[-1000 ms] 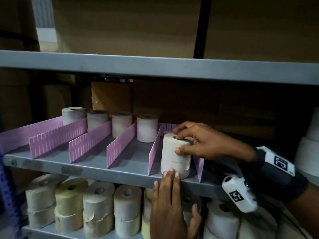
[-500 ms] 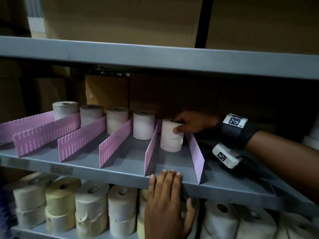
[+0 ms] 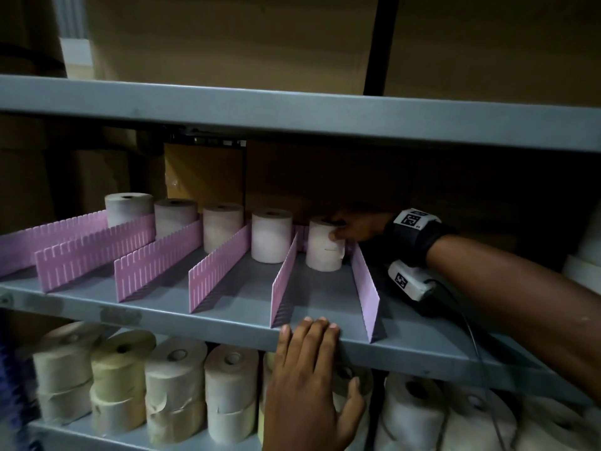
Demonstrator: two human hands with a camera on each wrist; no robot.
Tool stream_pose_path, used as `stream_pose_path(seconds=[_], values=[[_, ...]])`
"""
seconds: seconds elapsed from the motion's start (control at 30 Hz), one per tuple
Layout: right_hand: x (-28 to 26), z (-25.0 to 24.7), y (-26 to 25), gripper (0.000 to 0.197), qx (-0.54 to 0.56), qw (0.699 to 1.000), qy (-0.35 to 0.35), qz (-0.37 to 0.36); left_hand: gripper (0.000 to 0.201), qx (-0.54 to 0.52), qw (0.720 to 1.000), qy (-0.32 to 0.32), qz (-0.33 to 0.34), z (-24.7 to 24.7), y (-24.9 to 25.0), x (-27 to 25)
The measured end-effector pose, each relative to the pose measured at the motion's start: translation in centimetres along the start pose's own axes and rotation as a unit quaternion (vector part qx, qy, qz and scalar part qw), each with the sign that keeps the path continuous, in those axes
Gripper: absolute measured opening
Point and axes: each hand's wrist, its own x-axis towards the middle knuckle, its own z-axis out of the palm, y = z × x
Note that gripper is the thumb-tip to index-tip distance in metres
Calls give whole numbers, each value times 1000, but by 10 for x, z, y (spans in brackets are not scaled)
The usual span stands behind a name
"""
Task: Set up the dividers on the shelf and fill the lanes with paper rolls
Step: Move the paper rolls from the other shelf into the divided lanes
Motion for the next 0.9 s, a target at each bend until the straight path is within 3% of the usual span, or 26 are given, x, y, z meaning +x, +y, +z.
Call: stream_pose_path(seconds=[0.53, 0.7, 0.9], values=[[-8, -1, -1, 56, -72, 997, -5, 42, 104, 79, 982, -165, 53, -15, -14, -2], [-52, -21, -25, 54, -22, 999, 41, 0, 104, 45, 975, -207, 65, -25, -19, 3], [-153, -30, -51, 52, -40, 990, 132, -12, 91, -24, 980, -192, 40, -41, -10, -6]])
